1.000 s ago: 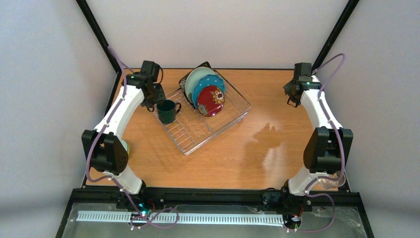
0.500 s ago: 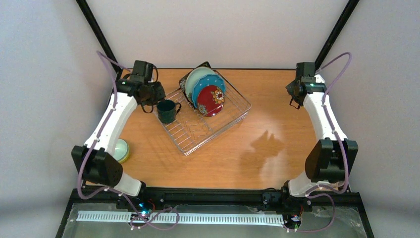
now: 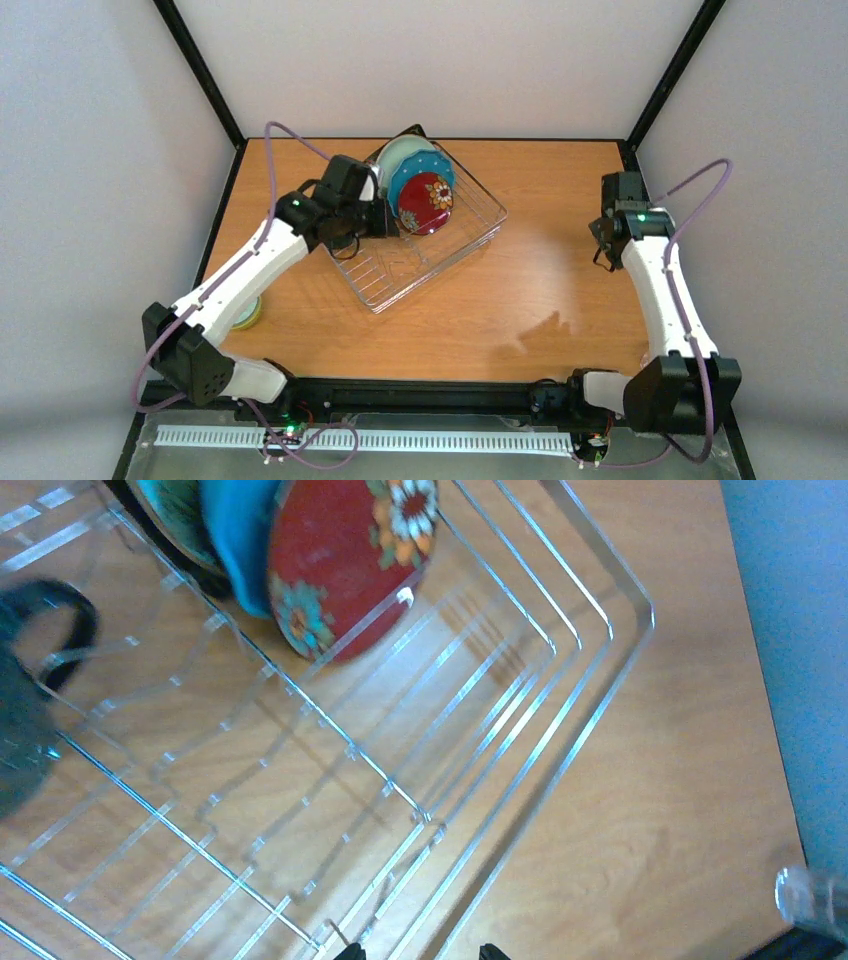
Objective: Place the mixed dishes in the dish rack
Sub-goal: Place the cup in the dish rack, then grab the cup at the corner of the board.
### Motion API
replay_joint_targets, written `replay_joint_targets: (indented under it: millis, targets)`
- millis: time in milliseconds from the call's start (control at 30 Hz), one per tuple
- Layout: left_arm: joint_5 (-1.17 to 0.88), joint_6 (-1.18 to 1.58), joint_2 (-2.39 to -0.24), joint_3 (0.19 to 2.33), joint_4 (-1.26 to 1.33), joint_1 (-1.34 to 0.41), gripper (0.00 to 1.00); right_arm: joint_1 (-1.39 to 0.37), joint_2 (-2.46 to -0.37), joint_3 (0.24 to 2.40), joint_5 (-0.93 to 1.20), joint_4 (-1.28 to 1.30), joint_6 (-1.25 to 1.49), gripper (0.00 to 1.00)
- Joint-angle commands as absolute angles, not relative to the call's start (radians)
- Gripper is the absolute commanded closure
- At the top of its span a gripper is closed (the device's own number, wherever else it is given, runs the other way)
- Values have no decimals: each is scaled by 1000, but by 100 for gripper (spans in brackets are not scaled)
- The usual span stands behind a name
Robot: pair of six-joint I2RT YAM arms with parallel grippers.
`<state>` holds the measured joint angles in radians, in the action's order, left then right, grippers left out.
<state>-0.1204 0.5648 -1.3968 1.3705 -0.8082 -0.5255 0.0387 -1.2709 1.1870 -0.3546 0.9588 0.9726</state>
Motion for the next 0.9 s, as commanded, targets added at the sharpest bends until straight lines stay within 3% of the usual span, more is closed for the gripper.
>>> replay_joint_targets:
  millis: [0,467,867]
  targets:
    - [-156,580,-1334,1300,-749,-595,38,40,-1164,1090,-387,1108,1118,41]
    - [-238,547,-1229,1212,-757,-627,39,55,-923,936,-412,1312,1380,42]
    - [-249,549,-1213,1214,-781,-626,39,255,-933,928,-434,1299,1266,42]
